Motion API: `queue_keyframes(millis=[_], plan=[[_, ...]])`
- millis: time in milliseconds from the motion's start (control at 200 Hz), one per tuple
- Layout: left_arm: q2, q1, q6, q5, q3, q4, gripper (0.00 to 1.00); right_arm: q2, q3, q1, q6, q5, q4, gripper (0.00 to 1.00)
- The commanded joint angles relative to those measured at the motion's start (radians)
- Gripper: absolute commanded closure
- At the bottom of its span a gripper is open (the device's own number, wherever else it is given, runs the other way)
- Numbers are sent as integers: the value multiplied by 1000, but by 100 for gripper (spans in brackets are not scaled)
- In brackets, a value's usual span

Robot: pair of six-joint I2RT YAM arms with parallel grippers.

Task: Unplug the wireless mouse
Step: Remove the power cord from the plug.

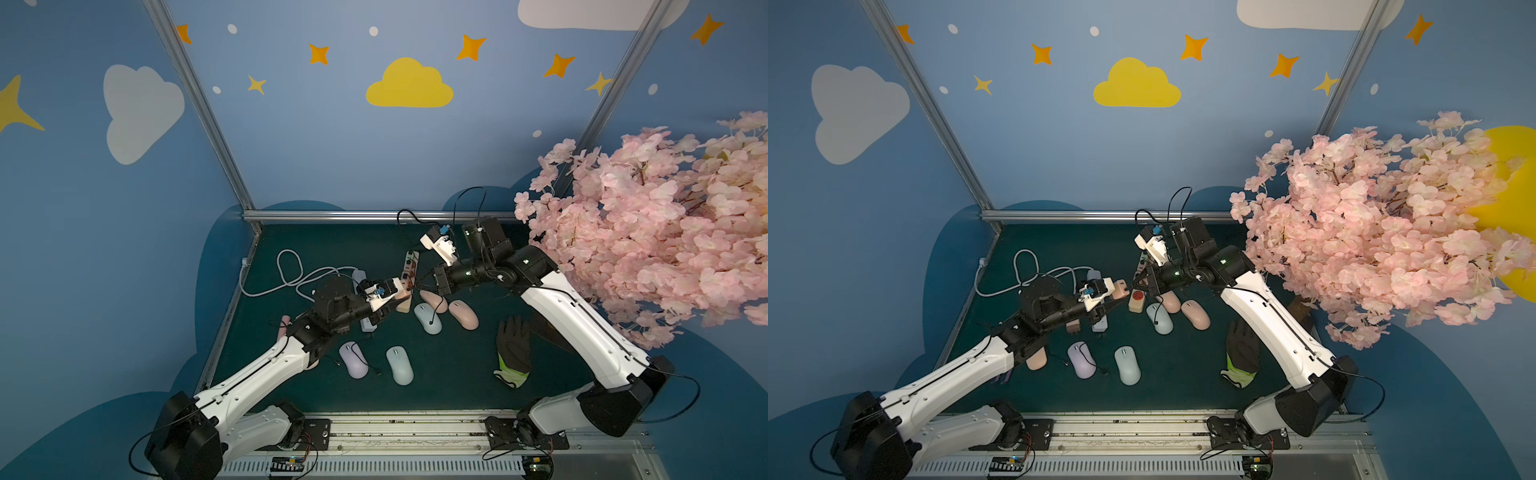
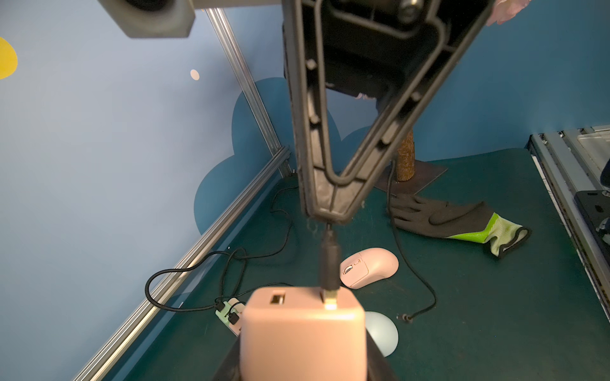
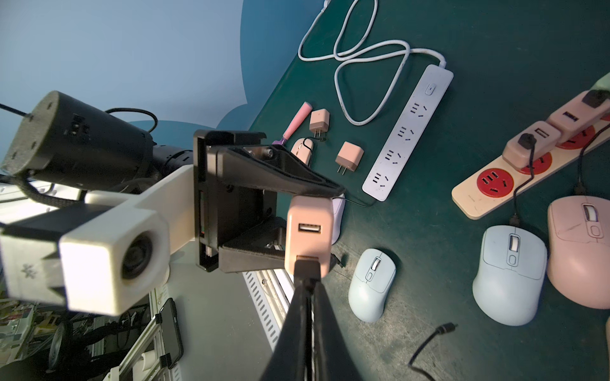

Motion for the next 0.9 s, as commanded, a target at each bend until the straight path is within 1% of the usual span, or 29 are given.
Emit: queue_keyframes(millis=[0, 175, 330, 566, 766, 891], plan=[[-6, 5, -15, 5, -1, 28, 96, 20, -12, -2, -6, -27, -7, 90], [-2, 6, -17, 5, 1, 30, 96, 18, -20, -3, -3, -40, -1, 91], [1, 6, -20, 2, 3, 28, 96, 5, -37, -3, -1, -39, 12, 100], [1, 8, -15, -1, -8, 21, 96, 4, -47, -4, 15, -33, 50, 100], [-11, 29, 10, 42, -17, -35, 97, 1, -40, -14, 27, -31, 72, 100], [-21, 54, 32, 67, -19, -77, 97, -8, -31, -43, 27, -59, 66, 100]])
